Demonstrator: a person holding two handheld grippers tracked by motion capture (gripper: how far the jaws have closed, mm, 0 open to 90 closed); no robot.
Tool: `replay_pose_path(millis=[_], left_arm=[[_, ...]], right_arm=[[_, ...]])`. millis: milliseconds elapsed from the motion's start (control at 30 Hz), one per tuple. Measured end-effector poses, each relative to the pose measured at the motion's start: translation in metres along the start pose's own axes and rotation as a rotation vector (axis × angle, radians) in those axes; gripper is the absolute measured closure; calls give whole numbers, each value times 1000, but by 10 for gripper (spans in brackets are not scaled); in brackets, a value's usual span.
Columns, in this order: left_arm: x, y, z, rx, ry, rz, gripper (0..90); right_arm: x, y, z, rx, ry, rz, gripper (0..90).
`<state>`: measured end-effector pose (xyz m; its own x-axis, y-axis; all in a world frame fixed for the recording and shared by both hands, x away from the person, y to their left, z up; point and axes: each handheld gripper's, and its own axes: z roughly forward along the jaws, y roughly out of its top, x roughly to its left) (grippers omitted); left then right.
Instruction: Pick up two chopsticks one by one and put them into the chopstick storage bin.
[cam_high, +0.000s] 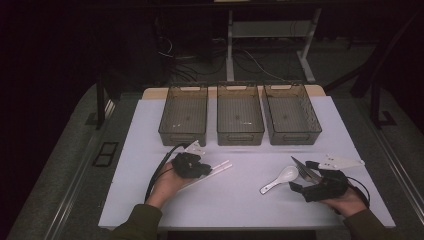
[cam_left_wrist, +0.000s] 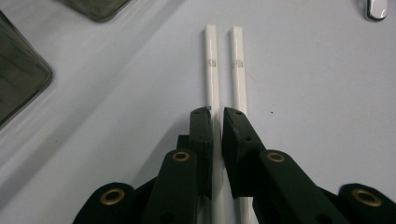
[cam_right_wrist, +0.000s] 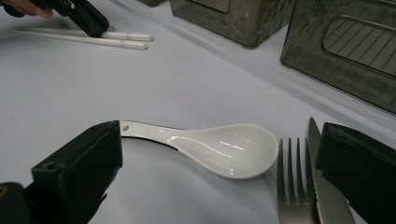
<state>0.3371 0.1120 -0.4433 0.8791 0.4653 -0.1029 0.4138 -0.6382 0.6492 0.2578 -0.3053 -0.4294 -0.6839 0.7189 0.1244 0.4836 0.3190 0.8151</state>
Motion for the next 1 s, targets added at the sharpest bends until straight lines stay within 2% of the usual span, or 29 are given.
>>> replay_pose_path(millis=[33, 67, 200, 367, 500, 600, 733, 867, 1000], left_arm=[[1, -1, 0, -4, -3, 0, 812], [3, -1, -1, -4, -4, 18, 813], [5, -2, 0, -11, -17, 0, 834], [5, -2, -1, -14, -18, 12, 841], [7, -3, -1, -27, -36, -11, 843], [8, -2, -2, -18, -26, -15, 843], [8, -1, -5, -19, -34, -27, 843], [8, 2, -10, -33, -42, -47, 843], [7, 6, -14, -38, -41, -48, 843]], right_arm=[[0, 0, 0, -1, -1, -3, 7], [0, 0, 0, -1, -1, -3, 6], [0, 0, 0, 0, 0, -5, 7], [0, 0, 0, 0, -1, -3, 6], [0, 0, 0, -2, -1, -2, 6], [0, 0, 0, -2, -1, -1, 6], [0, 0, 0, -2, 2, 4, 6], [-1, 0, 0, -4, 0, 8, 7], [-2, 0, 0, -6, -3, 11, 7]])
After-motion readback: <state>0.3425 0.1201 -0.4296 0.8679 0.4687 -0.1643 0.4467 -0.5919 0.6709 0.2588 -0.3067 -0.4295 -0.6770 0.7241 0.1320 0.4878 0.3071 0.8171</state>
